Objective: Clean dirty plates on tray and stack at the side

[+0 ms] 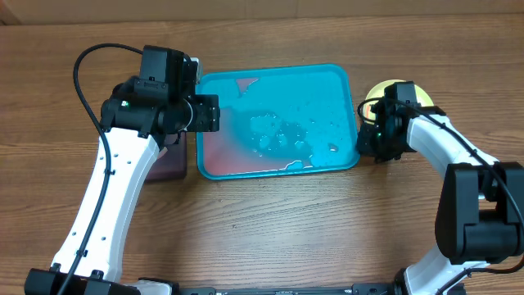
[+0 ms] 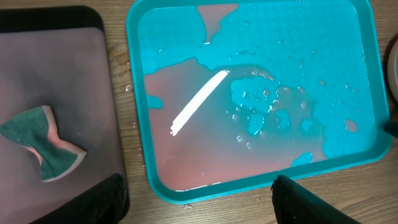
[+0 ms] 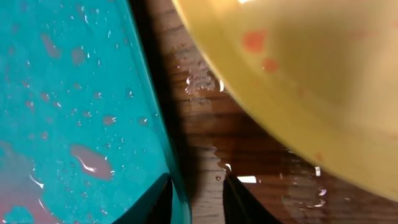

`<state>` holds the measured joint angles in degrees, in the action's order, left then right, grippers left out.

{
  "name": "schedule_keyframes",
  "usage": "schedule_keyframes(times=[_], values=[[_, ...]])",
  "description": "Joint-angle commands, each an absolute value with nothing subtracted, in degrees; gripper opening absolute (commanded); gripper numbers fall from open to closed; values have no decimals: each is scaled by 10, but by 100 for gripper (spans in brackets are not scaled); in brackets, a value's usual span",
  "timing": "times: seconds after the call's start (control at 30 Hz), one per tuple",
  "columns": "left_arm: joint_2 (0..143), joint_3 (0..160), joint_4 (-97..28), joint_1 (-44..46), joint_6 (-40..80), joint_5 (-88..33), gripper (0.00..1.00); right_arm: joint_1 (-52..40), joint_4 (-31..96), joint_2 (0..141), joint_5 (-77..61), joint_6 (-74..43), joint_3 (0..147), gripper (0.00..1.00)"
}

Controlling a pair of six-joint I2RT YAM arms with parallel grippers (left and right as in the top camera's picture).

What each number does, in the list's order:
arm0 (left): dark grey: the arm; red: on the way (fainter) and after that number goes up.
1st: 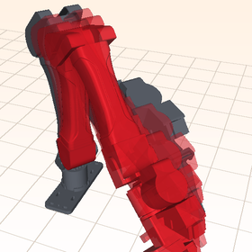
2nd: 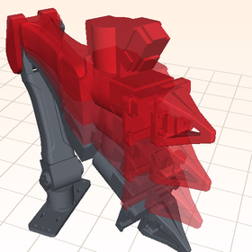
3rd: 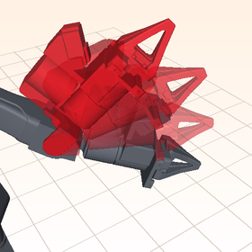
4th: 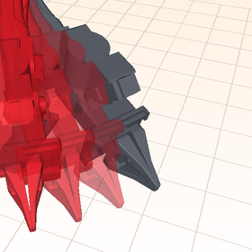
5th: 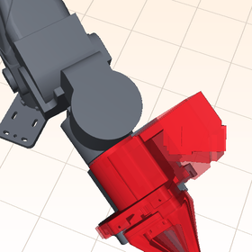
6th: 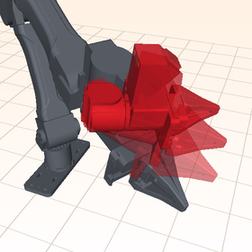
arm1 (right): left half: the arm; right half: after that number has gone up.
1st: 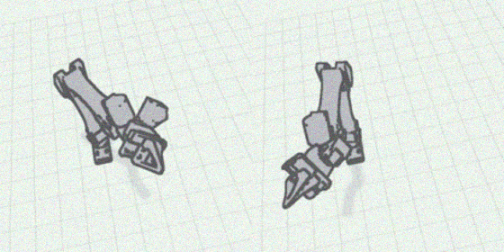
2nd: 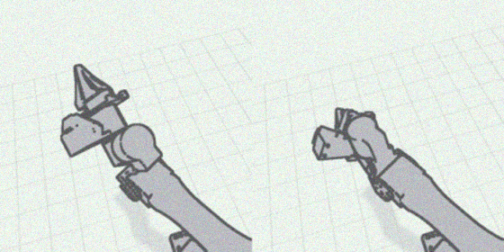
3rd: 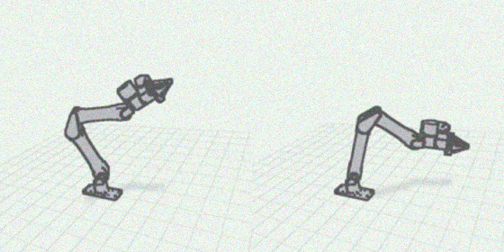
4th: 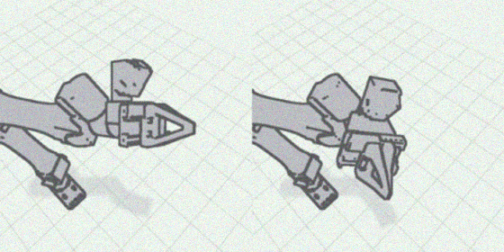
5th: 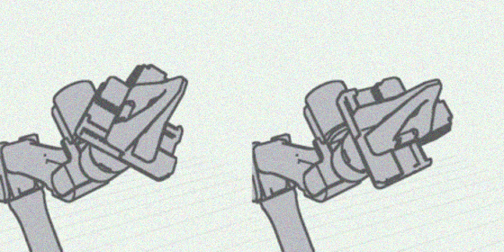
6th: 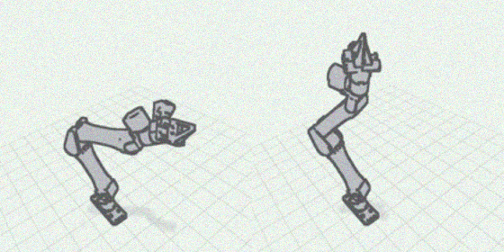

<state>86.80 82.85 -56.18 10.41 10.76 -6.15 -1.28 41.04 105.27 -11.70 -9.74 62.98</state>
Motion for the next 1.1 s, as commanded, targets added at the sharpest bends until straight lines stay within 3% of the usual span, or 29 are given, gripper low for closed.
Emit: schedule_keyframes(times=[0.0,0.17,0.6,0.67,0.87,1.0,1.07], values=[[871,837,-561,106,118,-54,76,-17,402,1048,-128,-89,620,24],[871,837,-561,106,118,-54,76,-17,406,1048,-130,-90,620,11],[871,837,-555,106,118,-54,76,-17,435,1048,-130,-89,620,4],[871,837,-554,106,118,-54,76,-17,431,1048,-130,-89,620,7],[871,837,-554,106,118,-53,77,-17,450,1047,-129,-89,653,31],[871,837,-554,106,118,-53,80,-17,514,1041,-129,-89,732,40],[871,837,-554,106,118,-53,100,-17,553,1035,-129,-89,780,41]])
